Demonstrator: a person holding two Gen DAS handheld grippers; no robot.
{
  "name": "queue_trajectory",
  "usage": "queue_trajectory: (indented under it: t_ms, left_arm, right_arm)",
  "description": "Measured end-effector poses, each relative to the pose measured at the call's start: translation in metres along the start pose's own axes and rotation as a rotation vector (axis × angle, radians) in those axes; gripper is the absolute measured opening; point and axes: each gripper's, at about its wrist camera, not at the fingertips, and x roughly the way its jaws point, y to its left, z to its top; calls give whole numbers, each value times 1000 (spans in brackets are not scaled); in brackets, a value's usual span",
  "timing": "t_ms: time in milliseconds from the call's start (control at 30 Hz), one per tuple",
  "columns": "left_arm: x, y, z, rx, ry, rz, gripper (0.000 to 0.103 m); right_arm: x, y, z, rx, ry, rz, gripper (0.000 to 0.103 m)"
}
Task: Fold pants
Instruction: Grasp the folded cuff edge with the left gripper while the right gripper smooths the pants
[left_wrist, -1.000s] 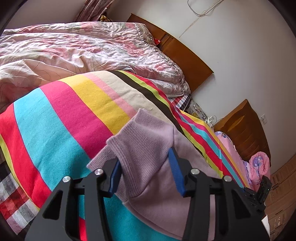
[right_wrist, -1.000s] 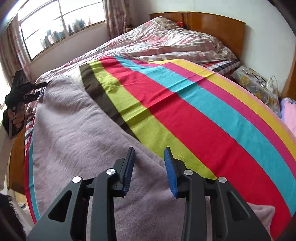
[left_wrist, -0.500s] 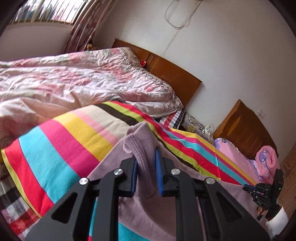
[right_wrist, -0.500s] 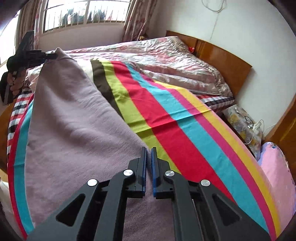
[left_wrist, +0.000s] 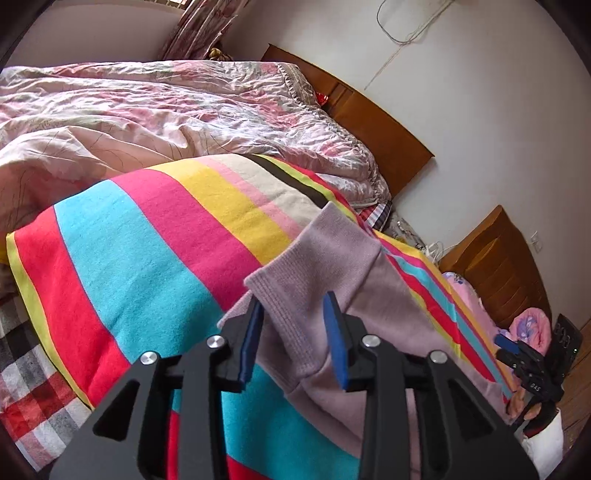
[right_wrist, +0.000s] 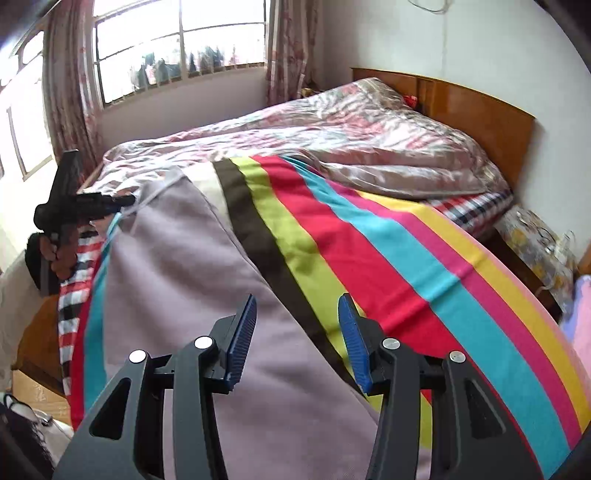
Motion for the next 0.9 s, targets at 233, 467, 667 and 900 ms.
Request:
queue_trajectory:
  t_ms: [233,467,667,900]
  left_arm:
    - [9,-11,4,-13,34,26,21]
    - [1,-15,2,48,2,51,6]
    - [-30,-54,-1,196,-151,115,6]
    - [7,-1,-16,11,15,155,13]
  right_arm:
    - [133,66,82,-79,83,160,41]
    - [156,89,85,-140,82,177,10]
    - [112,99,90,-181,-83,81,4]
    - [137,91,68,-88,76,88,15]
